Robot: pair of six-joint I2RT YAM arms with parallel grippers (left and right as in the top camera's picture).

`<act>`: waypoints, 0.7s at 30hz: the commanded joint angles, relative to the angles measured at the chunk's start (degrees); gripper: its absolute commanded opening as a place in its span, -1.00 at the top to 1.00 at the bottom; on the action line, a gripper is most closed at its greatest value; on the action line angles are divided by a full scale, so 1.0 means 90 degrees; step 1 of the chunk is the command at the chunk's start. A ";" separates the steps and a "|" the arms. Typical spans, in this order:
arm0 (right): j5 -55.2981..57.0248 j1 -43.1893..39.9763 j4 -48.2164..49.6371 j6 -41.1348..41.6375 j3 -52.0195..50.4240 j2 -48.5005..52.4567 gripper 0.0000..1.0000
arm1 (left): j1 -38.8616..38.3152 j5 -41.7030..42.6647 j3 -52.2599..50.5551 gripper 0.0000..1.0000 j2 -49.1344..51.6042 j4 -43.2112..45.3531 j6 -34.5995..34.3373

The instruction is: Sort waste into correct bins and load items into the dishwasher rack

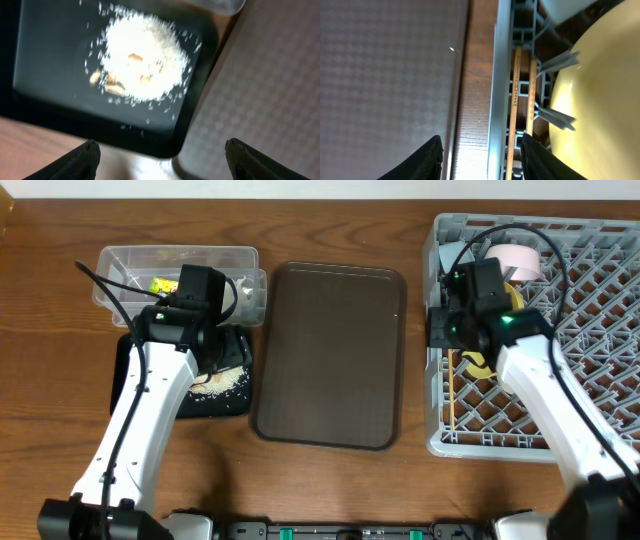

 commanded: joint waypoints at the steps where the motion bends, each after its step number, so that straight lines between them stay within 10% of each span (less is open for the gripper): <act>1: -0.0070 -0.0015 -0.0138 -0.0102 -0.0019 -0.0622 0.00 | -0.0015 0.0160 0.0012 -0.64 -0.0056 -0.0216 0.0114; 16: 0.0505 0.0359 -0.0313 0.0270 -0.1668 -0.3466 -0.22 | -0.0027 0.0182 -0.1428 -0.64 -0.3422 0.0374 0.0772; 19: 0.0799 0.0359 -0.0204 0.0432 -0.2288 -0.4325 -0.92 | -0.0027 0.0182 -0.1979 -0.90 -0.4422 0.0593 0.0758; 21: 0.0901 0.0359 -0.0233 0.0430 -0.2599 -0.4850 -0.98 | -0.0027 0.0185 -0.2195 -0.91 -0.4949 0.0651 0.0753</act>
